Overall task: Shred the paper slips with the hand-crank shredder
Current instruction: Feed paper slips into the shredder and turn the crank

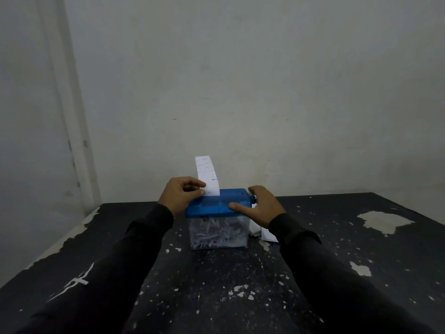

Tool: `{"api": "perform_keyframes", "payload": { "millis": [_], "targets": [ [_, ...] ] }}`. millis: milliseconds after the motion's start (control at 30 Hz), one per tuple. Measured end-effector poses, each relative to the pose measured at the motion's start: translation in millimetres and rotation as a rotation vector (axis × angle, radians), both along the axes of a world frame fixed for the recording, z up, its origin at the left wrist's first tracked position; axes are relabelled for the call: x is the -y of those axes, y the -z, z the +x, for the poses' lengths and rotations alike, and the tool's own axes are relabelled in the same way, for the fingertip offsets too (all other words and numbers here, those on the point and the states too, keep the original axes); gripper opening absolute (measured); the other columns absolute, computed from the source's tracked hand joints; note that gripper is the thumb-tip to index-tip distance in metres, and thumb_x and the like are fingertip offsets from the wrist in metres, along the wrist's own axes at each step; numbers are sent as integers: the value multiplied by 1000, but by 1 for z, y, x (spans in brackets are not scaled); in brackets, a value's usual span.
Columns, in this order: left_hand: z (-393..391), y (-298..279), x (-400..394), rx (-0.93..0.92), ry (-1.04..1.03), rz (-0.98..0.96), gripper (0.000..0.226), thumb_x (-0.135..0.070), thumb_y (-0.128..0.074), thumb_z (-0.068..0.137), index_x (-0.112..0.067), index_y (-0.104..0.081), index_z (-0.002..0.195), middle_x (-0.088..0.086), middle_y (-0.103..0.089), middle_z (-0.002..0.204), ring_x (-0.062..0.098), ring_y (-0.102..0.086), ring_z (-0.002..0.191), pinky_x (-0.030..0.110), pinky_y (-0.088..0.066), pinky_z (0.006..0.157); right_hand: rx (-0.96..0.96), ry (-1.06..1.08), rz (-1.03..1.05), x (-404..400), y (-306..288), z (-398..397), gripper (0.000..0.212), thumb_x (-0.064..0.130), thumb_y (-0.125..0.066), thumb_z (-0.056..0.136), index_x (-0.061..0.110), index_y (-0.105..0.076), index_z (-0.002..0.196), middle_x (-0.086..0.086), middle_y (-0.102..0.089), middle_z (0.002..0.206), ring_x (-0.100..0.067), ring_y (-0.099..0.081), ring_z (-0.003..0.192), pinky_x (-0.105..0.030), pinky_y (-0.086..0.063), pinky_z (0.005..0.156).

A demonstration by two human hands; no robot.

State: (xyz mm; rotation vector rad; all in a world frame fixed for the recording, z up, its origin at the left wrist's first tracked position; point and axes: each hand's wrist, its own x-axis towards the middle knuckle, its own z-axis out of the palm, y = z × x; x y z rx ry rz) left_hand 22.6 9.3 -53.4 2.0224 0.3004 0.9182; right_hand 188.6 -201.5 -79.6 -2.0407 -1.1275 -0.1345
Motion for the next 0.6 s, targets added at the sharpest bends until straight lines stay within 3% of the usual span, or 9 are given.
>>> {"api": "perform_keyframes", "payload": {
  "millis": [67,167,300,367,467,533,600],
  "targets": [
    [0,2,-1,-14,-1,10,18,-5,-78,87,-23,-76,91,-4,-75,98,8,-70,92,17,-55,74,-23,-3,-17,1,-3,-2,96,88,-64,63,13,-57,122,-4,-62,116,-20,-59,99,-36,-53,88],
    [0,2,-1,-19,-11,27,17,-5,-76,88,-22,-75,90,-2,-75,96,7,-70,90,21,-55,77,-101,-5,-62,1,-7,0,94,79,-71,68,10,-55,129,-6,-63,116,-23,-62,101,-35,-53,88],
    [2,5,-2,10,-39,42,23,-6,-79,86,-14,-64,102,4,-75,89,6,-71,81,25,-54,74,-122,30,-91,0,-7,3,91,84,-70,63,6,-63,110,-15,-68,109,-28,-65,96,-43,-55,83],
    [5,11,1,9,-20,20,43,-19,-84,83,-14,-55,114,2,-73,104,10,-69,94,27,-56,78,-144,40,-105,-1,-9,2,90,83,-71,63,5,-65,108,-17,-67,108,-29,-65,95,-41,-55,81],
    [10,18,4,-64,-14,117,78,-60,-87,69,-20,-54,126,-9,-63,122,10,-63,108,28,-57,87,-143,44,-182,-4,-19,-2,84,87,-69,59,9,-60,89,-10,-62,84,-23,-58,73,-35,-46,63],
    [13,21,5,-109,-47,216,87,-79,-81,59,-21,-65,121,-7,-69,118,13,-66,105,35,-60,87,-154,58,-220,-4,-23,-6,81,86,-69,61,9,-55,83,-6,-52,75,-21,-51,66,-33,-39,58],
    [13,21,8,-125,-44,229,87,-84,-80,54,-20,-71,113,-4,-74,107,12,-71,94,38,-63,81,-174,71,-193,-1,-22,-9,77,84,-70,62,10,-53,76,-4,-45,66,-19,-46,59,-31,-36,53]
  ]
}}
